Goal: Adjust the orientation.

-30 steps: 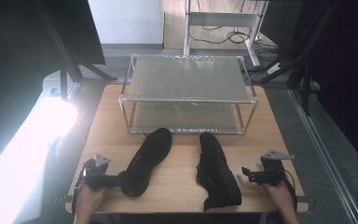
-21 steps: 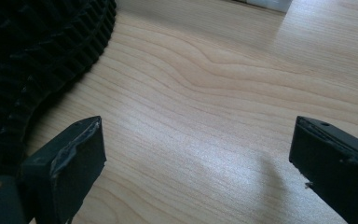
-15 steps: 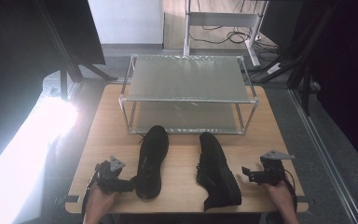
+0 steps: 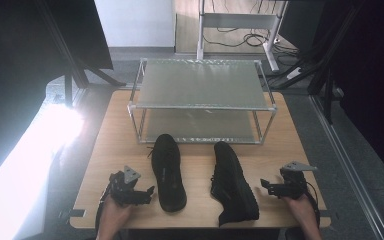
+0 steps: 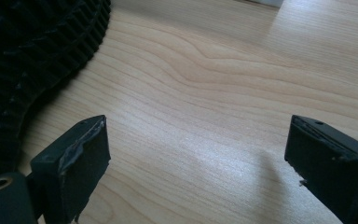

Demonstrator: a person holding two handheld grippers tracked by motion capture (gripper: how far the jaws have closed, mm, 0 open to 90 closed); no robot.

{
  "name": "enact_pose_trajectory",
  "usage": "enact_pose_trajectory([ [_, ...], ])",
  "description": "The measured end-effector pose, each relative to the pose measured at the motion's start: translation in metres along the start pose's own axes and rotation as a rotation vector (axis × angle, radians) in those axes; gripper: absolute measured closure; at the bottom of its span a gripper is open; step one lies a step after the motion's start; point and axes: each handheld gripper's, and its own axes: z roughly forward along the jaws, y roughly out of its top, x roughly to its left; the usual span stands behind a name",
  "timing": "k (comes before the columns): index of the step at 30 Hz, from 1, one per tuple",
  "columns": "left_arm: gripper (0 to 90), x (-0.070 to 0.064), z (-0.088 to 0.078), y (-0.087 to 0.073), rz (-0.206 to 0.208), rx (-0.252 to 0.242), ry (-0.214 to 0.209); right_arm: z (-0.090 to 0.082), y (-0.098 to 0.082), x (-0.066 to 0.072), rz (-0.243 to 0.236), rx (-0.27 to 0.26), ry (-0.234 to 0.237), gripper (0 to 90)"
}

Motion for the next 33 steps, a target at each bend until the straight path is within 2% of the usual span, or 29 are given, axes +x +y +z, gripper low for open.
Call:
enact_pose_trajectory([
  [3,0.0,0.012,-0.005,-0.007,-0.085,-0.013,0.005,-0.006,0.003,0.001,0.008,-0.012,0.006,2.8],
  [7,0.0,0.016,-0.008,-0.008,-0.106,-0.033,0.016,-0.016,0.011,0.006,0.023,-0.032,0.031,2.2],
  [11,0.0,0.014,-0.007,-0.007,-0.101,-0.031,0.015,-0.025,0.022,0.013,0.022,-0.055,0.06,1.8],
  [14,0.0,0.013,-0.006,-0.007,-0.082,-0.009,0.021,-0.032,0.032,0.02,-0.005,-0.07,0.083,1.0],
  [18,0.0,0.013,-0.005,-0.007,-0.082,-0.007,0.022,-0.035,0.042,0.03,-0.029,-0.077,0.114,0.8],
  [19,0.0,0.013,-0.006,-0.007,-0.081,-0.009,0.022,-0.034,0.045,0.035,-0.038,-0.073,0.13,0.8],
  [24,0.0,0.012,-0.005,-0.007,-0.072,-0.006,0.023,-0.029,0.056,0.049,-0.063,-0.076,0.157,0.8],
  [27,0.0,0.012,-0.004,-0.007,-0.069,-0.002,0.026,-0.027,0.059,0.054,-0.074,-0.077,0.161,0.9],
  [28,0.0,0.011,-0.004,-0.007,-0.07,0.001,0.026,-0.023,0.064,0.06,-0.084,-0.074,0.168,1.0],
  [33,0.0,0.012,-0.004,-0.007,-0.065,-0.001,0.018,-0.013,0.068,0.069,-0.111,-0.056,0.155,3.1],
])
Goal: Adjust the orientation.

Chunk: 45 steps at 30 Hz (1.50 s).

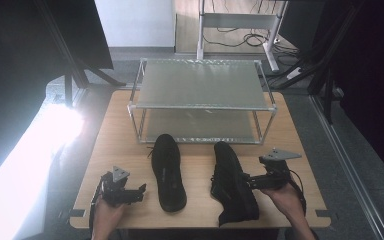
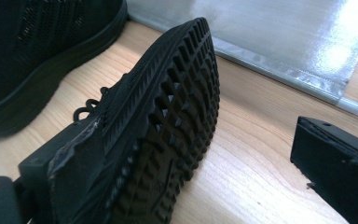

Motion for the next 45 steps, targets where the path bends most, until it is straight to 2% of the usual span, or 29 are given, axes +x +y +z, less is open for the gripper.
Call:
enact_pose_trajectory([
  [2,0.0,-0.001,0.0,0.0,0.009,-0.004,-0.004,0.006,-0.001,0.001,-0.003,0.012,-0.007,3.2],
  [4,0.0,-0.002,0.0,0.001,0.015,-0.006,-0.002,0.009,-0.004,-0.001,0.031,0.003,0.007,3.1],
  [8,0.0,-0.002,0.001,0.0,0.023,0.007,0.004,0.003,-0.004,-0.005,0.024,-0.002,-0.022,3.3],
  [13,0.0,-0.002,0.001,0.0,0.019,0.007,0.005,-0.002,-0.007,-0.013,0.053,-0.015,-0.031,3.3],
  [18,0.0,-0.002,0.002,0.0,0.021,0.015,0.004,-0.012,-0.01,-0.024,0.069,-0.022,-0.082,3.8],
  [19,0.0,-0.002,0.002,0.0,0.021,0.015,0.002,-0.018,-0.013,-0.031,0.077,-0.026,-0.119,5.0],
  [21,0.0,-0.003,0.002,0.0,0.022,0.015,0.001,-0.019,-0.014,-0.033,0.08,-0.028,-0.13,6.3],
  [23,0.0,-0.003,0.003,0.0,0.022,0.017,0.0,-0.024,-0.02,-0.042,0.099,-0.032,-0.158,8.7],
  [30,0.0,-0.004,0.004,0.0,0.027,0.024,-0.001,-0.026,-0.031,-0.057,0.121,-0.031,-0.192,9.3],
  [35,0.0,-0.004,0.004,0.0,0.028,0.026,0.0,-0.026,-0.034,-0.061,0.126,-0.025,-0.202,10.2],
  [39,0.0,-0.003,0.004,0.0,0.027,0.024,0.0,-0.025,-0.039,-0.067,0.142,-0.011,-0.215,12.0],
  [42,0.0,-0.004,0.004,0.0,0.029,0.027,0.0,-0.022,-0.045,-0.073,0.144,0.012,-0.245,12.9],
  [44,0.0,-0.004,0.004,0.0,0.03,0.027,0.0,-0.019,-0.049,-0.076,0.136,0.036,-0.267,13.2],
  [45,0.0,-0.004,0.004,0.0,0.029,0.029,0.001,-0.013,-0.056,-0.082,0.138,0.079,-0.284,12.5],
])
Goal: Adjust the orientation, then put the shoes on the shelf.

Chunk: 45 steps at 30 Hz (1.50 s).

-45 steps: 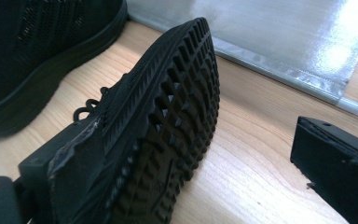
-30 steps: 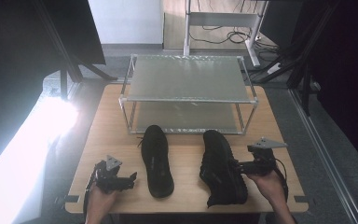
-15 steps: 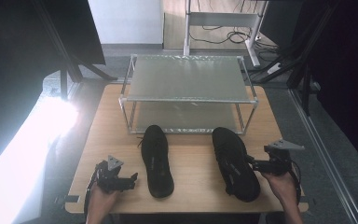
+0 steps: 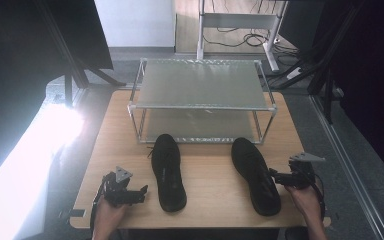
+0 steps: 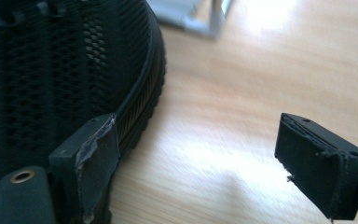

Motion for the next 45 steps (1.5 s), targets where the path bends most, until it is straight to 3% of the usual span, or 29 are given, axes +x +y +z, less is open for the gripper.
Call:
enact_pose_trajectory([
  [2,0.0,0.0,0.0,0.0,-0.002,0.006,0.0,0.002,-0.002,-0.002,0.011,0.003,0.012,12.1],
  [3,0.0,0.001,0.0,0.0,-0.007,0.014,-0.002,0.003,-0.004,-0.006,0.05,-0.003,0.046,11.6],
  [4,0.0,0.001,0.0,0.001,-0.015,0.018,-0.007,0.003,-0.005,-0.008,0.059,-0.001,0.054,9.8],
  [7,0.0,0.003,-0.001,0.002,-0.065,0.016,-0.024,0.003,-0.007,-0.01,0.062,-0.01,0.053,5.3],
  [19,0.8,0.004,-0.009,0.005,-0.117,0.019,-0.018,-0.012,-0.008,-0.011,0.063,-0.049,0.081,3.9],
  [32,2.2,-0.012,-0.023,0.019,-0.064,0.008,-0.005,-0.035,-0.01,-0.01,0.044,-0.09,0.138,0.0],
  [39,4.2,-0.017,-0.024,0.033,-0.091,-0.014,-0.038,-0.044,-0.005,-0.002,0.048,-0.089,0.181,0.0],
  [42,6.5,-0.019,-0.023,0.042,-0.122,-0.035,-0.074,-0.048,-0.001,0.004,0.048,-0.096,0.197,0.2],
  [45,6.6,-0.024,-0.02,0.051,-0.117,-0.035,-0.09,-0.049,0.001,0.007,0.046,-0.104,0.215,0.6],
])
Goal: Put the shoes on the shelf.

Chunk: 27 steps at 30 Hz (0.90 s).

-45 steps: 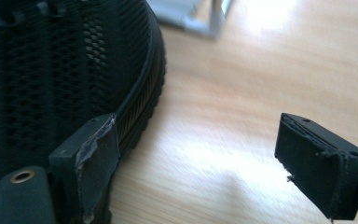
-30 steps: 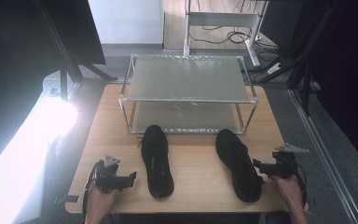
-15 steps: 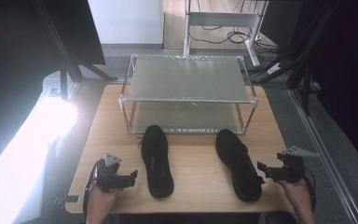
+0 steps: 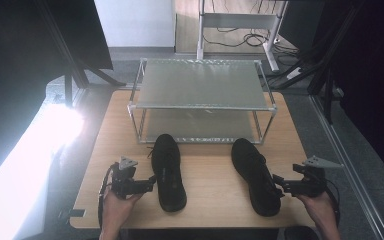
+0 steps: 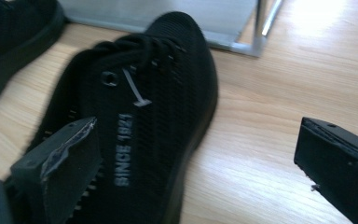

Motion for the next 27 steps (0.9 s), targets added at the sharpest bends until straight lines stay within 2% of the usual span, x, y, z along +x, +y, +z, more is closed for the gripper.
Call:
enact_pose_trajectory([
  [4,7.4,-0.008,0.006,0.011,0.009,0.002,-0.017,0.001,0.004,0.007,-0.016,0.004,0.042,3.9],
  [8,7.8,-0.015,0.017,0.02,0.018,0.016,-0.029,0.006,0.006,0.01,-0.034,0.015,0.063,7.4],
  [10,7.8,-0.016,0.022,0.023,0.002,0.016,-0.05,0.012,0.007,0.011,-0.048,0.034,0.066,10.0],
  [12,8.0,-0.015,0.027,0.025,-0.006,0.017,-0.053,0.021,0.008,0.011,-0.057,0.058,0.068,13.0],
  [15,8.1,-0.014,0.031,0.028,-0.02,0.019,-0.06,0.035,0.009,0.01,-0.045,0.092,0.094,13.4],
  [16,8.8,-0.015,0.032,0.029,-0.017,0.019,-0.065,0.04,0.01,0.01,-0.044,0.099,0.099,14.8],
  [17,11.1,-0.016,0.032,0.029,-0.009,0.019,-0.068,0.047,0.011,0.01,-0.066,0.116,0.1,18.3],
  [18,11.1,-0.018,0.032,0.03,-0.004,0.02,-0.069,0.047,0.011,0.01,-0.066,0.116,0.1,18.3],
  [21,13.2,-0.02,0.034,0.03,0.003,0.031,-0.106,0.058,0.011,0.01,-0.08,0.143,0.121,25.9],
  [24,13.7,-0.024,0.04,0.029,0.022,0.057,-0.101,0.059,0.01,0.01,-0.081,0.148,0.114,29.4],
  [26,12.9,-0.023,0.048,0.027,0.008,0.089,-0.077,0.06,0.01,0.007,-0.075,0.159,0.114,32.6],
  [27,12.8,-0.023,0.048,0.027,0.008,0.089,-0.077,0.06,0.01,0.007,-0.075,0.159,0.114,32.6],
])
